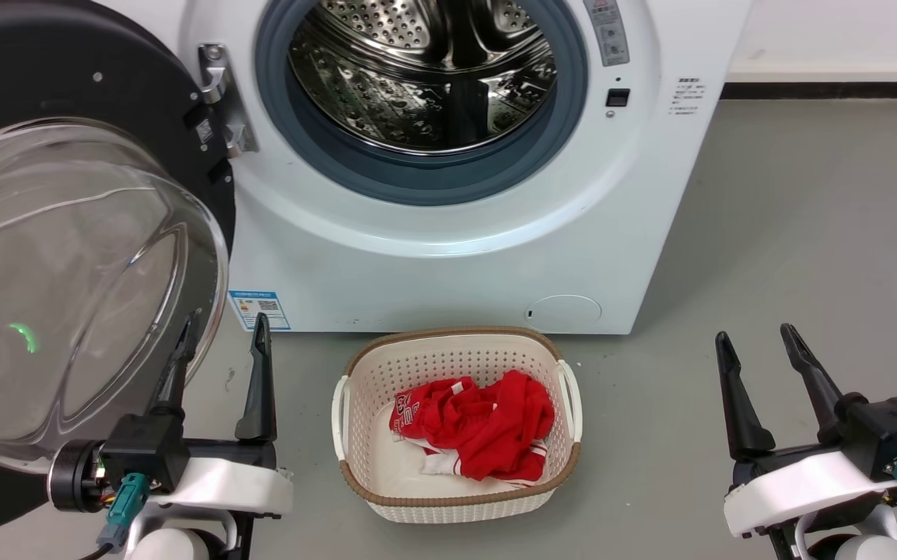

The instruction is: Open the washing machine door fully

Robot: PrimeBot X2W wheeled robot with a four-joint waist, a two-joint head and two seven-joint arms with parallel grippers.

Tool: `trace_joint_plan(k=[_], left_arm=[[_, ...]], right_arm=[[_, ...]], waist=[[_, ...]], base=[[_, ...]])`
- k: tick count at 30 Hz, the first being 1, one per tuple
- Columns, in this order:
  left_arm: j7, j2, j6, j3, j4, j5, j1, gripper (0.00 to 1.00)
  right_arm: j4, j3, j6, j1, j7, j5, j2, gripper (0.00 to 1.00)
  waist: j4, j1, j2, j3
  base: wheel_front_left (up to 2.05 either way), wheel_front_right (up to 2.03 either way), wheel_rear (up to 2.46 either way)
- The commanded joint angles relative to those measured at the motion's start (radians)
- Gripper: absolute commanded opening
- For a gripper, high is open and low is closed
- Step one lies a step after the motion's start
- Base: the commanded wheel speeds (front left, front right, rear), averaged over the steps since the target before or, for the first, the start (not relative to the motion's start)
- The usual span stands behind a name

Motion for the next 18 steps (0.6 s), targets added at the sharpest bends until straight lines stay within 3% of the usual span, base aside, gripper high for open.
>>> trace_joint_plan(k=[1, 18], left_arm=[[-0.003, -0.009, 0.005, 0.007, 0.001, 0.014, -0.009, 1.0], [-0.003, -0.042, -0.018, 0.06, 0.006, 0.063, 0.034, 1.0]], right_arm=[[-0.006, 0.0, -0.001, 0.007, 0.002, -0.005, 0.002, 1.0], [0.0, -0.015, -0.001, 0.009, 0.004, -0.006, 0.002, 1.0]], waist=[[-0.015, 0.0, 0.0, 0.001], [-0.022, 0.0, 0.0, -0.002]], base=[[0.0, 0.0, 0.0], [0.0, 0.0, 0.0]])
